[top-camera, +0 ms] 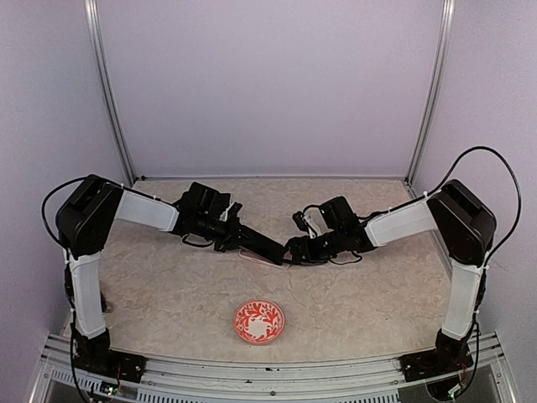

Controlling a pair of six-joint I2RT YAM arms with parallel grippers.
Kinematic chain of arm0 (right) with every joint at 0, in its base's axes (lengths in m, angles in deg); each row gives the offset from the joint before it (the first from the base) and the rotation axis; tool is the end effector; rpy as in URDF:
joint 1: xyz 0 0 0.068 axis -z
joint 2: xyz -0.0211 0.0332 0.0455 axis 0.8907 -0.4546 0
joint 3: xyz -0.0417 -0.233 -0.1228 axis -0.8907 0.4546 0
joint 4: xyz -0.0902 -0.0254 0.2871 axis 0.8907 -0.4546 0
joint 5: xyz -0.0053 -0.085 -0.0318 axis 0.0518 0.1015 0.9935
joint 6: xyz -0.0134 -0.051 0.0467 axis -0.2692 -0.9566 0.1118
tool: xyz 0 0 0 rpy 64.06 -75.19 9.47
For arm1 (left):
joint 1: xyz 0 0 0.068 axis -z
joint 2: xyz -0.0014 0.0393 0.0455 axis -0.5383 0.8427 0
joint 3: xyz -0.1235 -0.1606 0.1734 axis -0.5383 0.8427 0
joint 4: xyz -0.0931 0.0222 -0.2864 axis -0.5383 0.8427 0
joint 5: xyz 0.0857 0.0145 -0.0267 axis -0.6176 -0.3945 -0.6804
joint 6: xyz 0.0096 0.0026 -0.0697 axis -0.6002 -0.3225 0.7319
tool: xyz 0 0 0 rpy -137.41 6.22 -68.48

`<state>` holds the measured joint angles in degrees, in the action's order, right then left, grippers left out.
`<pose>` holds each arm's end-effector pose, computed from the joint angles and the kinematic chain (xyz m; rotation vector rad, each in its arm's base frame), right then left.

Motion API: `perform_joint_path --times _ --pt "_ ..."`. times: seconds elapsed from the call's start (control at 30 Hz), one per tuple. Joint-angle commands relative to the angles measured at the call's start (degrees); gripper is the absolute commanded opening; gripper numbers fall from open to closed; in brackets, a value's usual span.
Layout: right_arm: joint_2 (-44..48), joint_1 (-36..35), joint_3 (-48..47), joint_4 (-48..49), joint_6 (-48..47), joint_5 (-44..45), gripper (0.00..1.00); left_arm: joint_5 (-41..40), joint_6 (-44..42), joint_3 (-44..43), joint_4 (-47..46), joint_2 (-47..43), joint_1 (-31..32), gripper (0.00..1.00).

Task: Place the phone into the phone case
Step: Install the phone into the phone case.

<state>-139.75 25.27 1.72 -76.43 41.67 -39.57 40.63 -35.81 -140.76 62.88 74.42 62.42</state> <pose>0.3245 0.2852 0.0813 -0.4439 2.4907 1.1136 0.3750 -0.2611 0.0878 0.1655 2.5607 -1.4534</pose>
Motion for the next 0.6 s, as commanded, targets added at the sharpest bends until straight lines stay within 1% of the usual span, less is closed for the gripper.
perform_joint_path --times 0.0,0.2,0.37,0.47,0.57 --pt "-2.4 0.1 -2.3 -1.7 -0.6 -0.3 0.95 2.9 -1.8 -2.3 2.2 1.9 -0.1 0.00" --pt "-4.6 0.1 -5.0 -1.4 -1.0 -1.2 0.95 4.9 -1.9 -2.8 3.1 3.0 0.0 0.00" --pt "-6.9 0.0 -7.6 -1.6 -1.2 -1.8 0.96 5.9 -0.6 -2.1 2.0 3.2 0.2 0.00" --pt "-7.4 0.0 -8.6 -2.0 -1.3 -1.7 0.98 4.6 0.1 -1.6 2.1 2.4 0.2 0.00" --pt "-7.0 -0.4 -8.4 -2.3 -1.1 -1.6 0.98 0.8 2.3 0.3 1.0 0.6 0.5 0.00"
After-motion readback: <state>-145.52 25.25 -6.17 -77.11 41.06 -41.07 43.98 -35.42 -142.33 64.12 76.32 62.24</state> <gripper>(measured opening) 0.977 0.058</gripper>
